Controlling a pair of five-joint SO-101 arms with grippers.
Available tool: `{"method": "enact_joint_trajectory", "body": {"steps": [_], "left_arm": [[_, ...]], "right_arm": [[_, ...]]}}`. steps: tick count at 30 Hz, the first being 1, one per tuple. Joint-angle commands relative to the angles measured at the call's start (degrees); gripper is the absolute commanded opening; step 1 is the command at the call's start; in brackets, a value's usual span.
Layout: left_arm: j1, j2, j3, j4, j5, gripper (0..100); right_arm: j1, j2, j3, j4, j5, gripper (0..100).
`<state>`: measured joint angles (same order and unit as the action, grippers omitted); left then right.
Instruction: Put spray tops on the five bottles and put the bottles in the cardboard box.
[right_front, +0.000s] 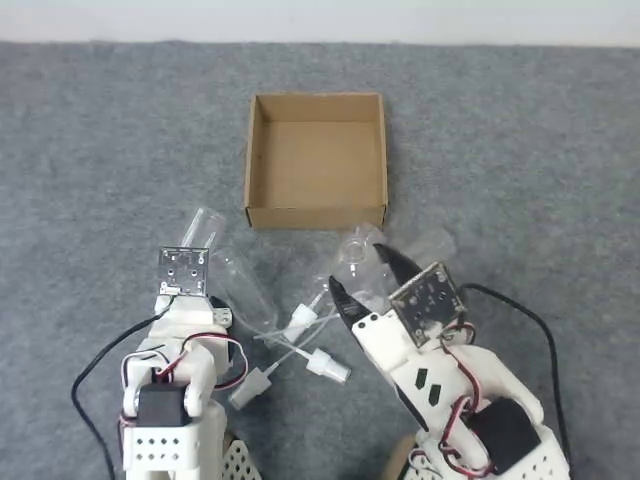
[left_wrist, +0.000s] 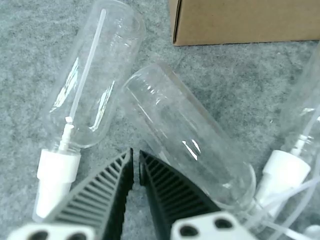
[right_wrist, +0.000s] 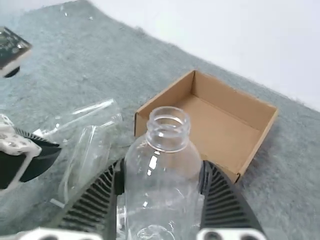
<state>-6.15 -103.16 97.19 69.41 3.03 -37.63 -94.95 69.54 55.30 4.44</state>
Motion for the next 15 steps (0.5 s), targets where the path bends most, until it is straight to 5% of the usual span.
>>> {"method": "enact_joint_trajectory", "body": {"steps": [1,15], "left_arm": [[0.0,-1.3,-0.7,0.3,-0.4,1],[0.0,-1.3,-0.7,0.3,-0.4,1]], "right_arm": [[3.3,-3.7,2.4,-4.1,0.9,7.4],[5.1,-9.0,8.3,-7.8,0.5,7.4]]}}
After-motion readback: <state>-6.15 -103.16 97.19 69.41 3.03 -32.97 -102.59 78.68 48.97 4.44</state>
